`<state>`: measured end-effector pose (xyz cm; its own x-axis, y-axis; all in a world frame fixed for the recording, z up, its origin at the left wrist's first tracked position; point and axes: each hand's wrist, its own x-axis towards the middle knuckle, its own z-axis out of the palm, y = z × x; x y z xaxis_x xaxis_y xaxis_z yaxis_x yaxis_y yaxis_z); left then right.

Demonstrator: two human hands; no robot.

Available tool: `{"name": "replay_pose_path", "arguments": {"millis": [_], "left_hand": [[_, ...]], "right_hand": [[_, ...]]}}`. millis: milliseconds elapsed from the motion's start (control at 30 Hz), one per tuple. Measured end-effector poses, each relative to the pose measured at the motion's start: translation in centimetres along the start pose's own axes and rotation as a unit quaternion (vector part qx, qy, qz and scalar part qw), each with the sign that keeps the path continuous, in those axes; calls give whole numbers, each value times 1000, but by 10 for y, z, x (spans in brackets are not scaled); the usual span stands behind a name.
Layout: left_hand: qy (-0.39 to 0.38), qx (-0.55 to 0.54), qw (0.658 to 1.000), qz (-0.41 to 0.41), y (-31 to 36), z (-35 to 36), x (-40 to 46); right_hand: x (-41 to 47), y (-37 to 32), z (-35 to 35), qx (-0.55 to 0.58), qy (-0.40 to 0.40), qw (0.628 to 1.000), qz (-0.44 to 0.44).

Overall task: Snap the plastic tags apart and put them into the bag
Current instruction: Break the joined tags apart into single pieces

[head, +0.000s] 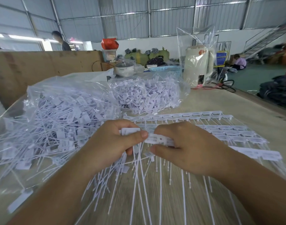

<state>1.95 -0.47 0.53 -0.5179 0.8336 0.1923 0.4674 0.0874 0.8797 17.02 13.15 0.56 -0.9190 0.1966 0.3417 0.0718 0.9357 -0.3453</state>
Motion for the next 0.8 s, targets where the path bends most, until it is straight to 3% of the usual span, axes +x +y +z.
{"name": "replay_pose_path", "arguments": {"millis": [200,500,800], "left_hand": [[12,38,999,12,-3,2,1],[-35,-10,999,-16,-2,2,2],[66,-78,995,8,1,17,2]], "right_hand": [[0,2,1,-27,19,999,9],[1,4,2,47,-18,999,6],[2,-3,3,-37,53,997,42]]}}
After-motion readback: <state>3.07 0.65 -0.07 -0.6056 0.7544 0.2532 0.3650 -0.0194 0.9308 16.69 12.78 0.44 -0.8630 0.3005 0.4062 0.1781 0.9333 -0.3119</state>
